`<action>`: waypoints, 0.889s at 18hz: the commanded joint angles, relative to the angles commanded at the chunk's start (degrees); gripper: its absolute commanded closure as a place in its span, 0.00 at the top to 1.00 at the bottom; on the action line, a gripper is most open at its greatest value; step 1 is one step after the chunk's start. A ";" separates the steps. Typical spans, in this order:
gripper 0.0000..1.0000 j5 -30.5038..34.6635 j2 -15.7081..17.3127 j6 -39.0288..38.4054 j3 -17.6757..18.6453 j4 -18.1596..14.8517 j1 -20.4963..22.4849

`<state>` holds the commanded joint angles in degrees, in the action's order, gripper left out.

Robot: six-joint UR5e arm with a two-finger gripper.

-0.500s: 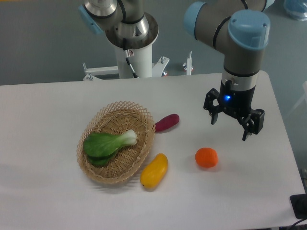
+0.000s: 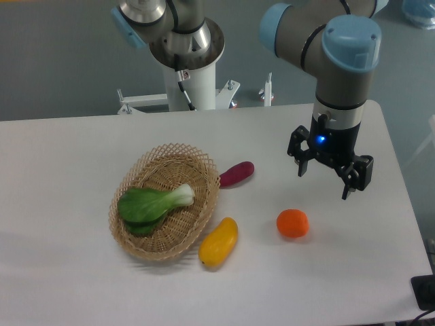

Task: Pick up the orange from the table

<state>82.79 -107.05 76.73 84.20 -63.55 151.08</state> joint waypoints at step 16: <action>1.00 0.79 -2.19 -26.20 8.70 4.66 -0.35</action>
<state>83.58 -109.24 50.54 92.90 -58.89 150.73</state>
